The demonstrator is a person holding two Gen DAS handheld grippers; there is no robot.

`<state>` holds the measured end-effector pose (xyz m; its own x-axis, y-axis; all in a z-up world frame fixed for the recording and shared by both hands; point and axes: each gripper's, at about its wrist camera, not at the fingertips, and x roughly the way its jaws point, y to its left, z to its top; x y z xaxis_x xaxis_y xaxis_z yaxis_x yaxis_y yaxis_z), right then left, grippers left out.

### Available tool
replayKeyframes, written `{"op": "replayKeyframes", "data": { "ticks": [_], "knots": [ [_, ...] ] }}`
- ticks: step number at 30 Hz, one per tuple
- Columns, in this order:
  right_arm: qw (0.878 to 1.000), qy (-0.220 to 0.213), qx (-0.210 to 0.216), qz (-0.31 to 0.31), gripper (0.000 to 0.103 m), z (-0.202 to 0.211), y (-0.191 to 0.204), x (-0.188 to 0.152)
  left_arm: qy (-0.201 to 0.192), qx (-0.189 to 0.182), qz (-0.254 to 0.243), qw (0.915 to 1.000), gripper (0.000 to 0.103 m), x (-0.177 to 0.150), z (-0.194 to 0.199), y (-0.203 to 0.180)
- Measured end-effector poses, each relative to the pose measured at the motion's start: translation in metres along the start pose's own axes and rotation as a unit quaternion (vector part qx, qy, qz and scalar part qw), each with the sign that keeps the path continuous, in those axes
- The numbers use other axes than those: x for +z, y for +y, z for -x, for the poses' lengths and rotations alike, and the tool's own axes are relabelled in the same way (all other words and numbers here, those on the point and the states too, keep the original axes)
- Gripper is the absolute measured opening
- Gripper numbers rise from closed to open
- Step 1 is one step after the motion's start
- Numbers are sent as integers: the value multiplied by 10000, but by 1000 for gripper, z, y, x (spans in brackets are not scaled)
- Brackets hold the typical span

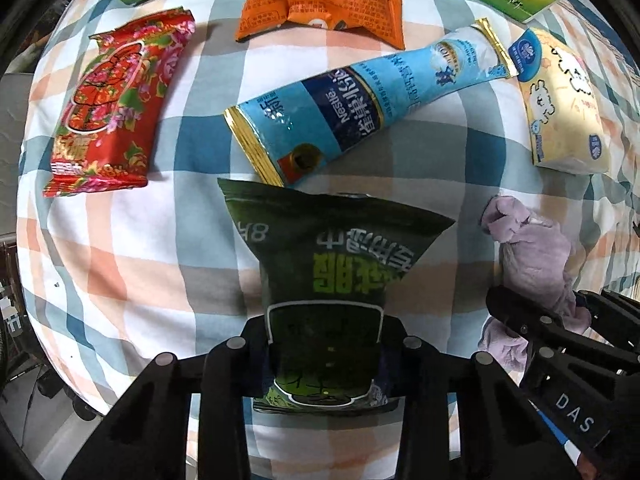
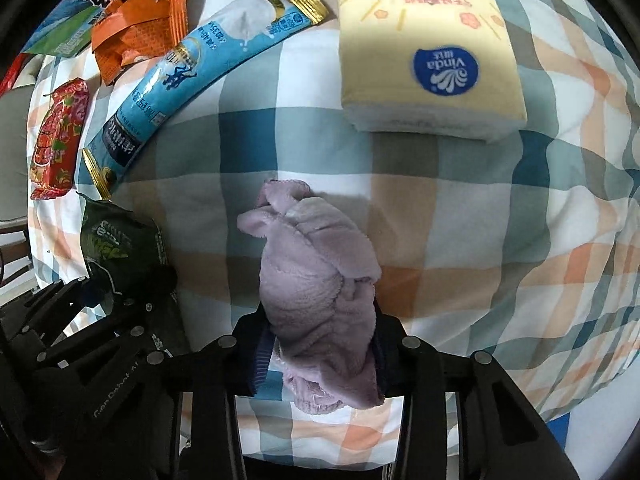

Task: Organize soft objects
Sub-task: 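Carry both items into the box and open both tools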

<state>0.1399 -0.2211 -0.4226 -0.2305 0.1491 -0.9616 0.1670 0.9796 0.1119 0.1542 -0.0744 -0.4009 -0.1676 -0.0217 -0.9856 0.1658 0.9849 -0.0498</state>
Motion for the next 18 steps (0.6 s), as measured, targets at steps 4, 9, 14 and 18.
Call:
{"op": "replayKeyframes", "data": {
  "ticks": [4, 9, 14, 18],
  "knots": [
    [10000, -42, -8, 32, 39, 8, 9, -13, -185, -44, -7, 9998, 32, -6, 23, 2],
    [9998, -154, 85, 51, 38, 38, 10, -34, -540, -171, 13, 9984, 32, -8, 63, 8],
    [9987, -394, 316, 67, 38, 82, 7, -53, -890, -313, 27, 9955, 32, -2, 112, 5],
    [9963, -640, 562, 68, 38, 124, 0, -63, -1163, -426, -38, 9923, 32, -3, 148, -5]
  ]
}}
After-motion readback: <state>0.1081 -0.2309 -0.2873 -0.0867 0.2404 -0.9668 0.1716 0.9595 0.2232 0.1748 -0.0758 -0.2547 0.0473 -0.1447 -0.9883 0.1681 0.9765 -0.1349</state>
